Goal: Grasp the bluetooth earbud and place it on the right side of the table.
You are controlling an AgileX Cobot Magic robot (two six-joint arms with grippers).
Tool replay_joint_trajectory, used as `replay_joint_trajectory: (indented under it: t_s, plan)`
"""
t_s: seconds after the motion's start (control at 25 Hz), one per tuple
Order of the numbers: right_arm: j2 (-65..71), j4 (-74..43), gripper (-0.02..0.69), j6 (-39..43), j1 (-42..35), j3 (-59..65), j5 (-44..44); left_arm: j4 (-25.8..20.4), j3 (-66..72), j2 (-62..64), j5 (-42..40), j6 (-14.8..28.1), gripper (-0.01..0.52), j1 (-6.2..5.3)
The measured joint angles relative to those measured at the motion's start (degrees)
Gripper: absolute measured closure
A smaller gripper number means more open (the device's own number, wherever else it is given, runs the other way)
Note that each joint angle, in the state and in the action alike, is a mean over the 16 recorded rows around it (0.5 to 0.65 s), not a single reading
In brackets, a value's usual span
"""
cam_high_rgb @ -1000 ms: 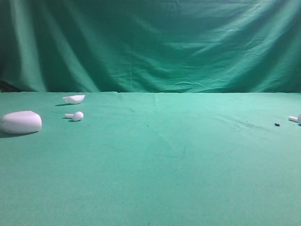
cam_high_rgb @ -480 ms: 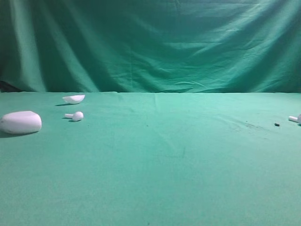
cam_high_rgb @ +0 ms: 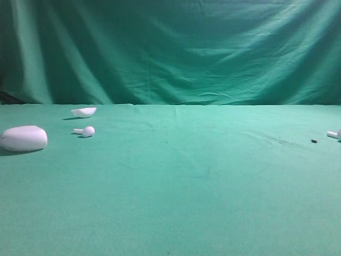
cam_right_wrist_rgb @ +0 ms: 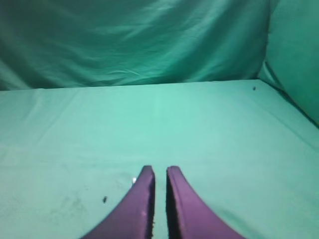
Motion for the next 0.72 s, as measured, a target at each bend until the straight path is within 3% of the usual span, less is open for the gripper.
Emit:
replay_joint_trajectory:
  t_s: [0.72]
  plan:
    - [-1.3, 1.8, 0.618, 0.6, -1.0, 6.4, 1.9, 0.0, 0.0, 0.0, 0.0, 0.0, 0.514, 0.0]
